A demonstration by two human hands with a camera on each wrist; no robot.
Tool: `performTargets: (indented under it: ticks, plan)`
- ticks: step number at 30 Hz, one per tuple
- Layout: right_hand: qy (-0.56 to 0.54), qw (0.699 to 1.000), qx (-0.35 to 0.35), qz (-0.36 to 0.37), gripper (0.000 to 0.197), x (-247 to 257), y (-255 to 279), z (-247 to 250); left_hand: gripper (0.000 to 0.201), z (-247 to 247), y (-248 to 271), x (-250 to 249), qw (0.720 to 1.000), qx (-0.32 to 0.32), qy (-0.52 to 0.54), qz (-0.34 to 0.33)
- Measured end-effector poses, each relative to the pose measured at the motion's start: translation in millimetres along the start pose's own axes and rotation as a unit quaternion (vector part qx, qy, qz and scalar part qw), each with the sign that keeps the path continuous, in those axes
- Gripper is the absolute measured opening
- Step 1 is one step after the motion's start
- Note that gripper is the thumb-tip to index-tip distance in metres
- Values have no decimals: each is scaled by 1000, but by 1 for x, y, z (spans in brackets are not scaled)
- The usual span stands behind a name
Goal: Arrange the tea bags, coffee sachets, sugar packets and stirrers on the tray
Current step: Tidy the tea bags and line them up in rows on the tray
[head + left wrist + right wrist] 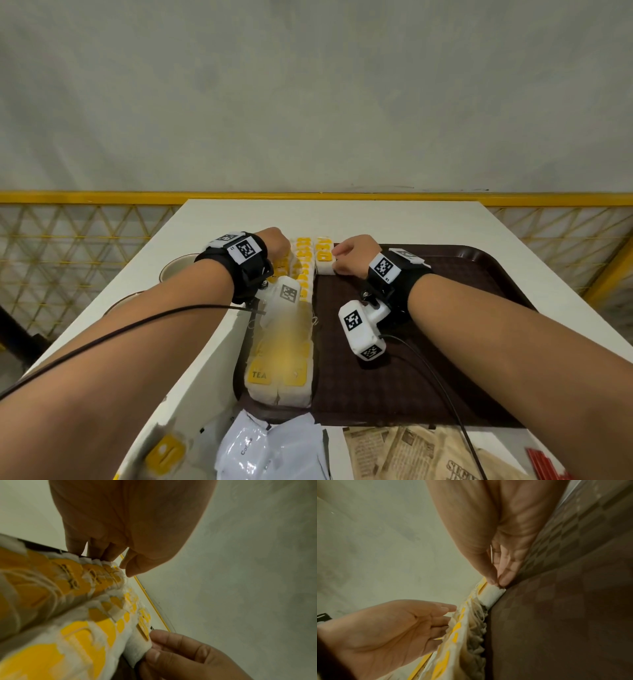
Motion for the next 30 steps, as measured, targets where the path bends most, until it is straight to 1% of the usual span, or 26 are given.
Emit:
performTargets:
  ticks: [1, 2, 3, 4, 6, 8, 10, 13, 15, 17, 19, 20, 22, 24, 25, 26, 28, 29, 30]
  plan:
    - [-12, 1000, -9, -3, 25, -1, -2, 0, 37, -1, 0, 0, 1000, 3, 13, 4]
    - [-24, 999, -21, -2, 24, -2, -4, 0, 37, -1, -4, 0, 1000, -5, -7, -4]
    - [-33, 999, -30, -2, 25, -3, -7, -1, 38, -1, -4, 2, 1000, -13, -4, -7]
    - [-35, 999, -31, 3, 27, -2, -9, -2, 39, -2, -4, 1, 1000, -12, -18, -16]
    - [-32, 999, -16, 14, 32, -2, -11, -6, 41, -5, -2, -1, 999, -2, -36, -30]
    - [-36, 999, -3, 17, 37, 0, -10, -8, 42, -8, -1, 1, 999, -8, -34, -34]
    - [-35, 999, -4, 24, 38, 3, -6, -6, 44, -10, 3, 2, 999, -8, -30, -37]
    - [-64, 997, -30, 15, 38, 10, 4, 5, 48, -1, 14, 3, 998, -27, 0, -56]
    - [-108, 994, -30, 16, 34, 24, 22, 7, 47, 17, 28, 3, 994, -50, 34, -92]
    - [-211, 977, 15, -1, 30, 43, 50, 2, 37, 39, 57, 6, 981, -62, 132, -125]
    - [-276, 955, 105, -10, 25, 64, 85, -10, 25, 57, 97, 14, 961, -37, 210, -173]
    - [-277, 947, 162, -14, 21, 72, 105, -19, 23, 63, 119, 21, 955, -13, 221, -199]
    - [-214, 936, 278, -19, 16, 80, 144, -40, 21, 67, 159, 47, 950, 43, 195, -239]
    - [-93, 926, 367, -1, 16, 79, 179, -64, 13, 62, 192, 82, 954, 102, 124, -253]
    - [-13, 918, 396, 28, 17, 77, 194, -76, 17, 58, 205, 102, 958, 120, 65, -254]
    - [72, 905, 413, 69, 20, 77, 207, -88, 21, 53, 216, 122, 961, 127, -3, -246]
    - [212, 866, 427, 152, 34, 77, 227, -112, 26, 42, 235, 157, 960, 124, -134, -214]
    - [256, 849, 426, 176, 43, 77, 235, -124, 34, 36, 244, 172, 953, 133, -187, -197]
    - [281, 839, 425, 189, 52, 78, 242, -134, 42, 28, 250, 185, 946, 148, -225, -178]
Point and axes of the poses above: each hand's wrist, its own y-axis away from the middle knuckle, its own z-axis out of the back of the hand, x = y × z, the point moved 4 cm from there along -y, towards the middle knuckle, and after that the axes turned 15 degrees about -y, right-handed, at the moved point
